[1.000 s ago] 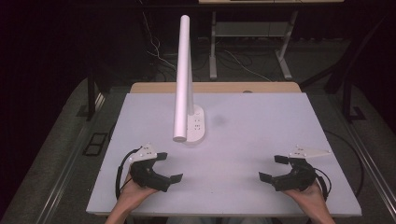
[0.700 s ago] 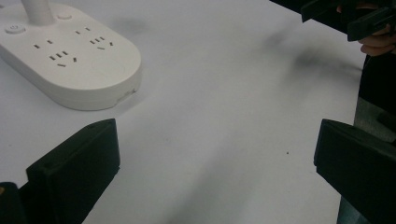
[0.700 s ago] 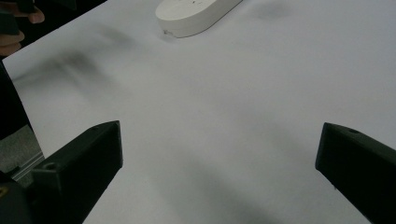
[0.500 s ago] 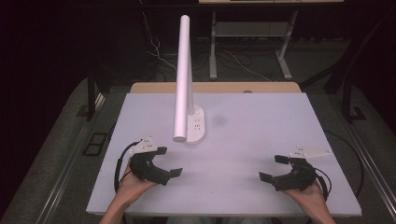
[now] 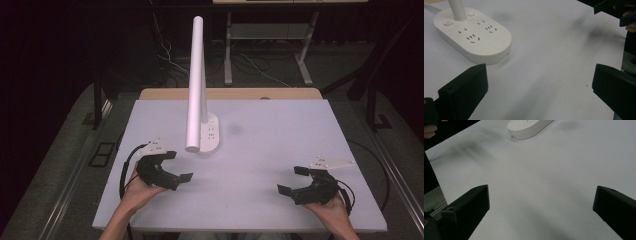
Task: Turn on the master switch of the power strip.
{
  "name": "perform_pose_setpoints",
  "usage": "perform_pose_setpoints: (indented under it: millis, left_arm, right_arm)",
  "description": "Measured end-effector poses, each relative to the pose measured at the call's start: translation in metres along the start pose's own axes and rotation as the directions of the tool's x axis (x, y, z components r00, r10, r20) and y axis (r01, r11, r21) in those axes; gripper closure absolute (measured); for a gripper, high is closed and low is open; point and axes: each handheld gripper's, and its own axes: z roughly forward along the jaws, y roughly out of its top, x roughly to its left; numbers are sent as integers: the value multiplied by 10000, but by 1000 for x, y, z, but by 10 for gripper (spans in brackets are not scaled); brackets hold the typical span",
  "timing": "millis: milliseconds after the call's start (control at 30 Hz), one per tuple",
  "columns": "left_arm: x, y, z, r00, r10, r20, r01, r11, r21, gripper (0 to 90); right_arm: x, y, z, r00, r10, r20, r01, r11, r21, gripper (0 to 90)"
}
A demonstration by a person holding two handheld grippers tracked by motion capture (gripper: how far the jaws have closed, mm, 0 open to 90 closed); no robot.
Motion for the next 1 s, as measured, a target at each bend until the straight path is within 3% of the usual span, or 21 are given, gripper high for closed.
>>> perform_pose_setpoints:
  millis: [400, 1000]
  left_arm:
    - [11, 12, 4, 10000, 12, -23, -11, 9997, 241, 0]
    - [27, 45, 9, 9986, 451, -266, -430, 9963, 744, 0]
  right_arm:
    - [-1, 0, -1, 10000, 46, 43, -46, 10000, -67, 2]
    - [-3, -1, -2, 10000, -2, 94, 3, 9999, -108, 2]
